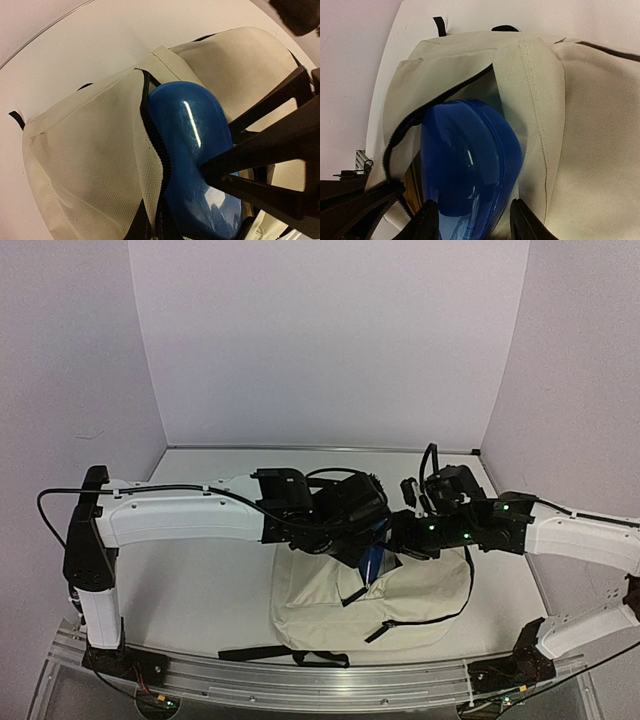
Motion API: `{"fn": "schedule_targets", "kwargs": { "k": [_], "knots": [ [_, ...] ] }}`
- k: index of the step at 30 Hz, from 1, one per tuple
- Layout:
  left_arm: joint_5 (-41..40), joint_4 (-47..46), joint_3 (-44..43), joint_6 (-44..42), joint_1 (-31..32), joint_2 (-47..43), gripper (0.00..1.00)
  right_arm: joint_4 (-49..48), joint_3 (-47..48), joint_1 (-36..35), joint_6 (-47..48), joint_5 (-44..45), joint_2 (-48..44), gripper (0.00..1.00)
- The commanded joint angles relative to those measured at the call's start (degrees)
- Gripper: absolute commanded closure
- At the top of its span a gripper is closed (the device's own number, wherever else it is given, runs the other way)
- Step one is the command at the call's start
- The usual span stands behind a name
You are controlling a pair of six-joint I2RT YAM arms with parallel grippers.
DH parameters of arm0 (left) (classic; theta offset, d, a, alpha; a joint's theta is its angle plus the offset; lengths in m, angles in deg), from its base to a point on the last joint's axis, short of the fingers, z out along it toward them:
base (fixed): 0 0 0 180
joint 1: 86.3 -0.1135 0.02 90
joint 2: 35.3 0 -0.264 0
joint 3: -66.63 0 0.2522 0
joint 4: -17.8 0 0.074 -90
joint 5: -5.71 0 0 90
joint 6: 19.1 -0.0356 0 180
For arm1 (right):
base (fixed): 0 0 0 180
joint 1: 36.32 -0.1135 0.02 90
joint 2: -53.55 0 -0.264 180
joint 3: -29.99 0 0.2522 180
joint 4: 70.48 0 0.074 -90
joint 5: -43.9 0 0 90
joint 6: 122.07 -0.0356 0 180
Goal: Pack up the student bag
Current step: Place the stationery in the student bag.
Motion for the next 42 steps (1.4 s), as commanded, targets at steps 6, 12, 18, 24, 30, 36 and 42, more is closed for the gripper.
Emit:
{"fn": "schedule_targets", "kwargs": {
  "k": [6, 12, 18, 24, 30, 36, 42],
  "knots": [
    [-2.3, -5.3, -0.4, -1.6, -1.1, -4.6, 1.0, -14.4, -2.9, -0.1, -1.0, -7.9, 5.8, 0.62],
    [2.1, -9.9, 2.9, 0.0, -2.2, -6.2, 1.0, -24.8, -5.6, -0.2, -3.9, -10.1, 9.0, 0.67],
    [7.6, -17.1, 10.7, 4.2, -5.4, -9.9, 1.0, -27.7, -5.2, -0.1, -3.9, -9.7, 8.5, 0.67],
    [10.6, -20.0, 15.8, 6.4, -8.8, -13.5, 1.0, -21.4, -3.0, -0.1, -2.3, -5.4, 2.3, 0.49],
    [12.0, -20.8, 17.2, 5.4, -9.5, -14.8, 1.0, -4.7, 2.0, -0.1, 1.3, 4.6, -4.1, 0.42],
    [13.1, -21.5, 17.1, 3.3, -9.7, -14.9, 1.0, -0.4, 2.5, -0.1, 2.3, 6.6, -2.0, 0.4],
    [13.7, -20.8, 16.0, 2.1, -10.0, -14.7, 1.0, -0.5, 2.9, -0.2, 3.1, 5.2, 3.4, 0.42]
  ]
}}
